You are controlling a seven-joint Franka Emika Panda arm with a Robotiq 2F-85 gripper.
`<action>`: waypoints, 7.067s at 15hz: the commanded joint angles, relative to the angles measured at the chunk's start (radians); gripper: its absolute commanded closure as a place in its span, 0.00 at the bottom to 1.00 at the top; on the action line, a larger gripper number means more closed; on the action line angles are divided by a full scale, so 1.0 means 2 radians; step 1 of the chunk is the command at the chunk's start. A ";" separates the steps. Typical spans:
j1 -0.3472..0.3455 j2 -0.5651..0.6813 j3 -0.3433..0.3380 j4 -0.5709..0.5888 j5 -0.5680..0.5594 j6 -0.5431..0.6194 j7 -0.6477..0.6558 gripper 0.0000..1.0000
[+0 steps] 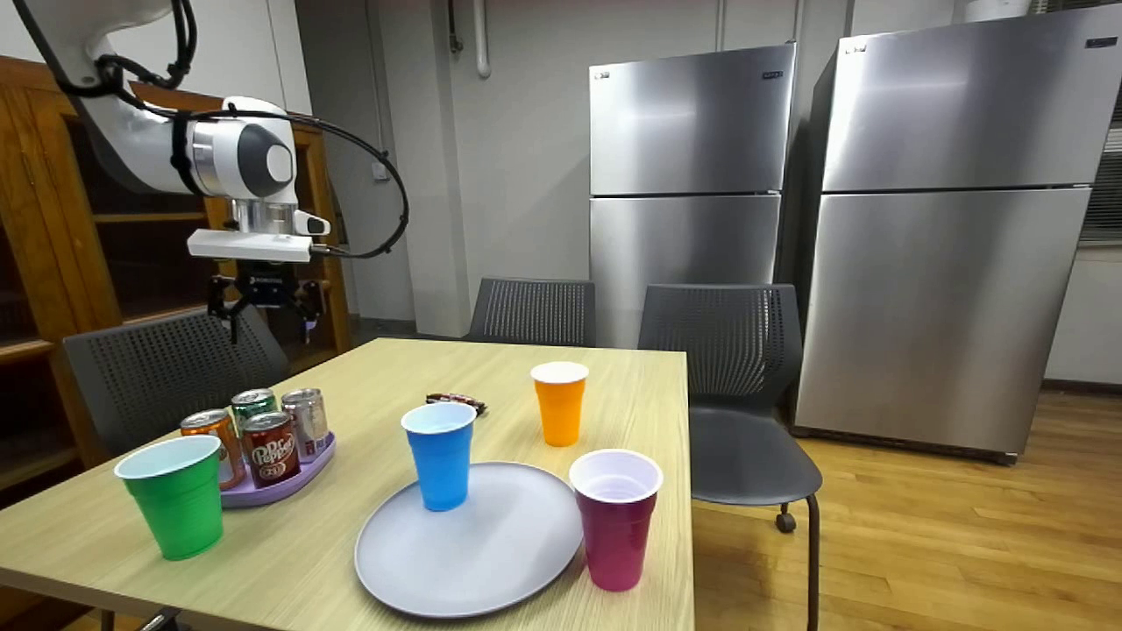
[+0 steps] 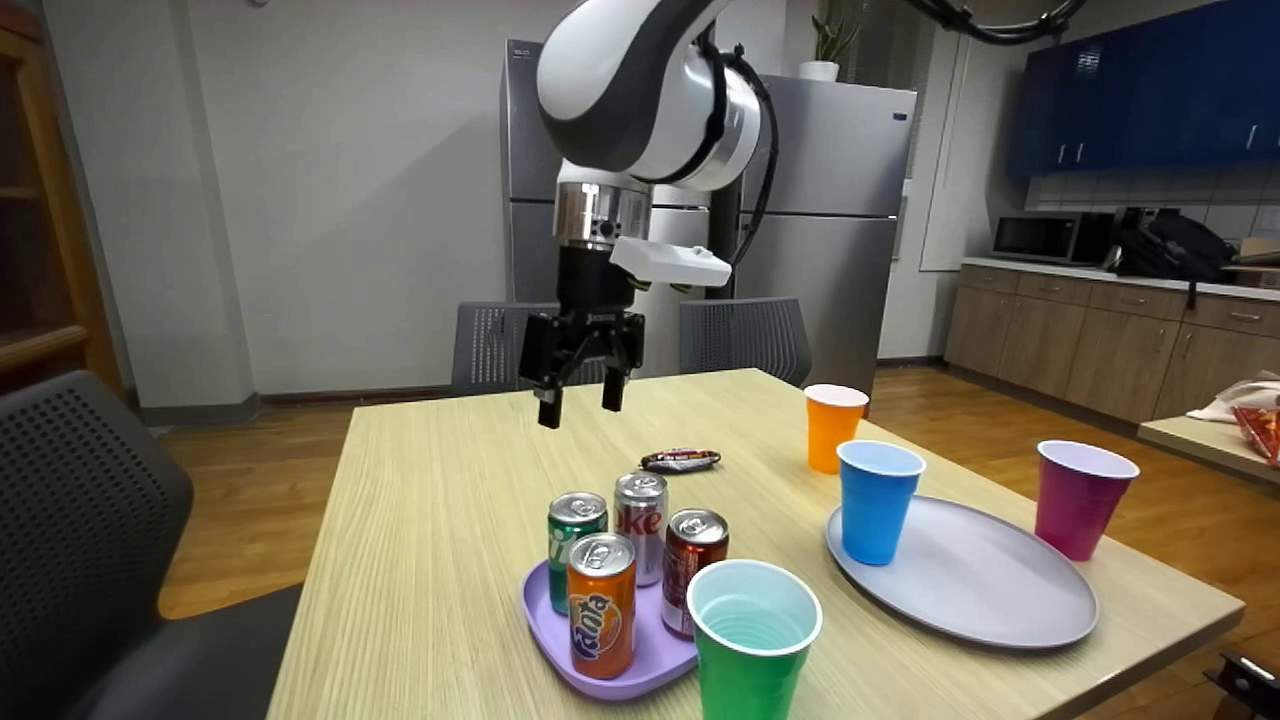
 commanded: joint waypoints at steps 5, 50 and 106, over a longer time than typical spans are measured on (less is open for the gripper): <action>-0.006 -0.028 -0.003 -0.006 -0.001 -0.044 0.013 0.00; -0.009 -0.283 -0.012 -0.299 -0.009 -0.063 0.122 0.00; 0.008 -0.193 0.005 -0.320 -0.038 0.048 0.208 0.00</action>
